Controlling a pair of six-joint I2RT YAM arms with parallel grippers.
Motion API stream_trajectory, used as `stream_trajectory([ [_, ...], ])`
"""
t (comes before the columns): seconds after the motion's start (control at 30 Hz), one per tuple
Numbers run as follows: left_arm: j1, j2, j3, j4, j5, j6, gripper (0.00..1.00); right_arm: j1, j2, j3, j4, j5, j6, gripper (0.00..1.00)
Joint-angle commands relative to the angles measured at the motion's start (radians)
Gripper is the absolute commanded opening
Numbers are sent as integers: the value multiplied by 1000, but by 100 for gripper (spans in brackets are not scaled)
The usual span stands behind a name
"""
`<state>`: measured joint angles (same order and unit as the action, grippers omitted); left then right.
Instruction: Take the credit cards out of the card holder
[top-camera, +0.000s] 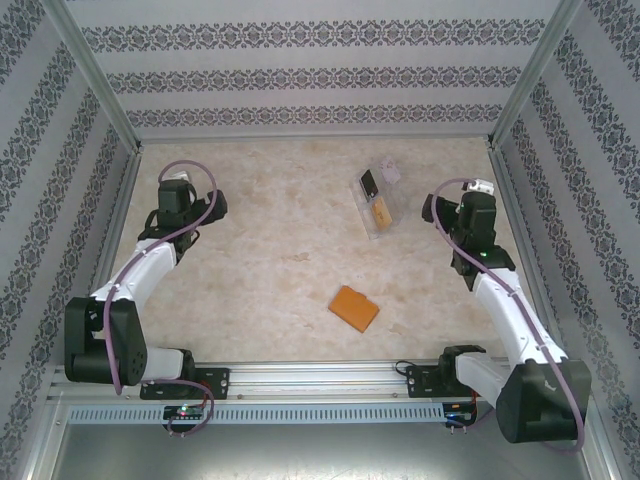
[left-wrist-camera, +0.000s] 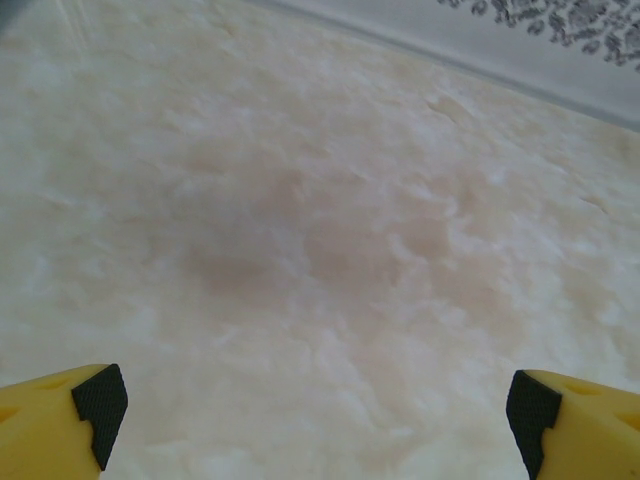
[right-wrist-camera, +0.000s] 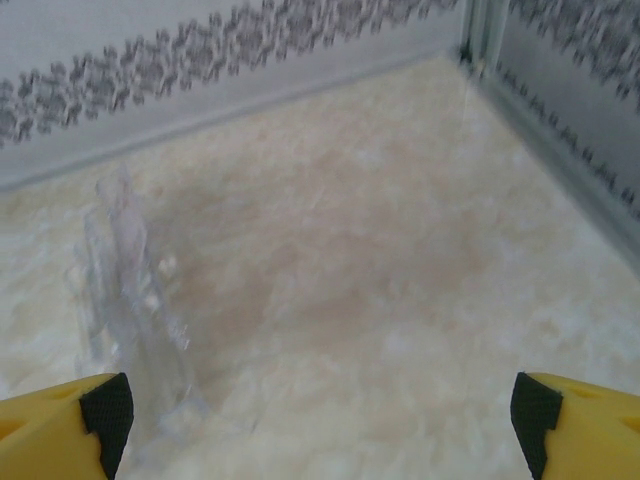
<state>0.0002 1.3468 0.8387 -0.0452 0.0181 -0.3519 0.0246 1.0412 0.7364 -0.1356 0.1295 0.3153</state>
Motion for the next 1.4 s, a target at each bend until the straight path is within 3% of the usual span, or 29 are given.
stream_trajectory([
  [0.0, -3, -30, 9, -134, 86, -78, 99, 45, -23, 68, -323, -123, 75, 98],
  [0.23, -2, -93, 2, -155, 49, -53, 99, 342, 22, 118, -498, -110, 163, 94],
  [0.4, -3, -108, 9, -174, 57, -42, 99, 582, 199, 161, -528, -84, 222, 85],
  [0.57, -3, -102, 8, -170, 85, -42, 99, 718, 370, 194, -544, -64, 246, 75],
  [0.67, -3, -99, 11, -173, 91, -42, 99, 756, 419, 190, -548, -48, 257, 67],
  [1.13, -8, -87, 29, -182, 140, -53, 99, 780, 605, 213, -511, -29, 266, 69],
  [1.37, -30, -61, 27, -174, 196, -93, 100, 769, 673, 236, -344, -1, 364, 68],
])
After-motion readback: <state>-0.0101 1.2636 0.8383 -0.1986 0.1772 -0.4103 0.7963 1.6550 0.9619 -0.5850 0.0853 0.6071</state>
